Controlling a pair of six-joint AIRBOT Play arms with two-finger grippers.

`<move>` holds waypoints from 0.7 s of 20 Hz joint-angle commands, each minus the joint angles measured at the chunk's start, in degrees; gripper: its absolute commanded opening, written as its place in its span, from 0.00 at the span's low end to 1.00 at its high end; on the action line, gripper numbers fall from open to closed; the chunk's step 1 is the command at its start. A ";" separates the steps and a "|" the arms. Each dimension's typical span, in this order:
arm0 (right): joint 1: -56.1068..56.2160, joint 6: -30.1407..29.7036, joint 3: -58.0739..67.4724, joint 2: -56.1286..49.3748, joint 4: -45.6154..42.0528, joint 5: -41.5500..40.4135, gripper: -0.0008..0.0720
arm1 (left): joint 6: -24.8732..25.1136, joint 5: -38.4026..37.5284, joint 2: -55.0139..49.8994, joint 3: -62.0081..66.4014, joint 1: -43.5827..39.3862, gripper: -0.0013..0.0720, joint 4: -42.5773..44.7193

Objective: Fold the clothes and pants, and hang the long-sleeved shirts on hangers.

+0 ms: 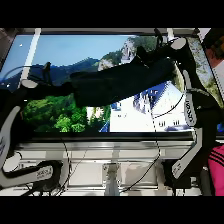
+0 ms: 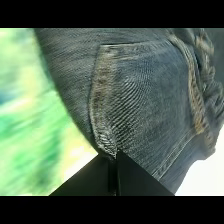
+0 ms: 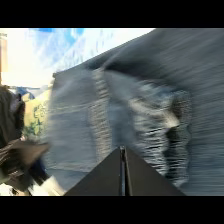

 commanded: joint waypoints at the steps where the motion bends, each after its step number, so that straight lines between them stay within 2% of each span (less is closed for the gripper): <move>1: 3.43 0.09 -0.33 -3.52 -0.26 1.75 0.04 | -5.77 -10.67 12.63 0.22 3.10 0.04 24.02; 3: 7.69 0.68 -0.33 -6.38 -0.22 1.77 0.04 | -5.75 -13.03 20.09 0.22 5.88 0.04 27.82; 8: 20.24 3.85 -0.31 -12.22 1.31 -0.26 0.04 | -5.53 -13.97 32.20 0.24 8.79 0.04 27.32; 11: 26.34 8.35 -0.31 -14.51 1.42 -5.81 0.04 | -5.51 -14.88 32.02 0.24 8.28 0.04 21.70; 14: 29.55 12.70 -0.20 -16.00 1.40 -9.38 0.04 | -3.61 -10.88 29.75 0.24 5.95 0.04 13.49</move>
